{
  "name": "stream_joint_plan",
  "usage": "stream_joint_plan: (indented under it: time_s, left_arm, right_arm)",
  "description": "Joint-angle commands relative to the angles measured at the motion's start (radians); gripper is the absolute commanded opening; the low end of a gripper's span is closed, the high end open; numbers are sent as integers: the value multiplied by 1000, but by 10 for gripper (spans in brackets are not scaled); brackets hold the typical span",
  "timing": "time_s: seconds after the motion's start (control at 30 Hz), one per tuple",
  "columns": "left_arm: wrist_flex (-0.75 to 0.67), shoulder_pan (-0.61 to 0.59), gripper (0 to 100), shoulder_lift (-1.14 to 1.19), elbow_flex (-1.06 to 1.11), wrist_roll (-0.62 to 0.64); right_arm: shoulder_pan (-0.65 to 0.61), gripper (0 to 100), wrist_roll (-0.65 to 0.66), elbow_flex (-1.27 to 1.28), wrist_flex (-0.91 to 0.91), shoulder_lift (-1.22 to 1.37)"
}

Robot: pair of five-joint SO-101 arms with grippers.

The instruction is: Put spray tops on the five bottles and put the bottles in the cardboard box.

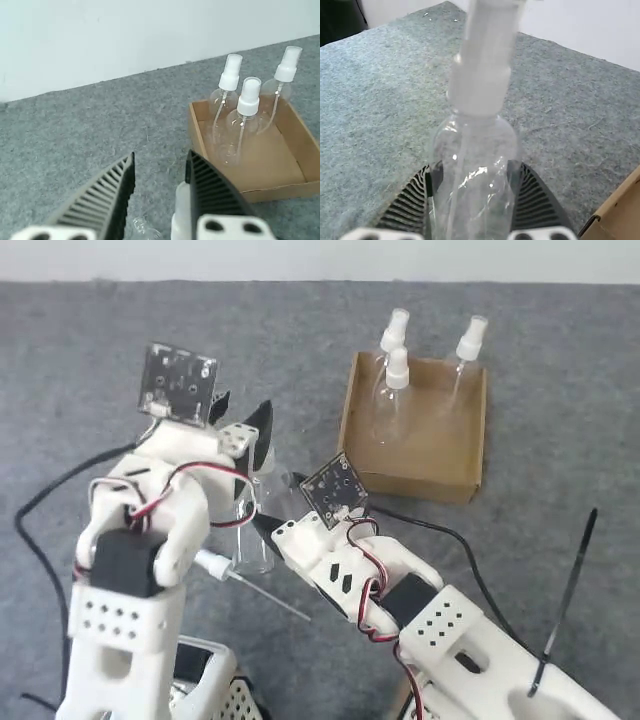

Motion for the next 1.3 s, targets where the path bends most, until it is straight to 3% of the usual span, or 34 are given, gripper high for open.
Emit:
stream_joint_plan:
  time_s: [0.0,0.2,0.33,0.5,0.73,0.9,1.03,1.27]
  left_arm:
    - [-21,-41,151,-51,-16,-9]
    - [5,-135,156,-66,-125,-8]
    - [46,-170,156,-163,-130,-8]
    - [43,-161,156,-339,107,-14]
    - [-89,-94,189,-439,501,-14]
    - [-74,38,239,-516,575,-9]
    - [-80,66,265,-595,615,-8]
    - [-282,64,273,-608,759,-12]
  right_arm:
    - [13,6,-9,-15,-2,-48]
    - [16,6,-8,-17,-2,-48]
    - [88,6,-8,-58,1,-48]
    - [177,6,-8,-209,125,-38]
    - [185,6,-8,-384,234,-27]
    - [182,6,-14,-502,254,108]
    - [179,6,-15,-585,254,237]
    - [88,6,-14,-717,501,248]
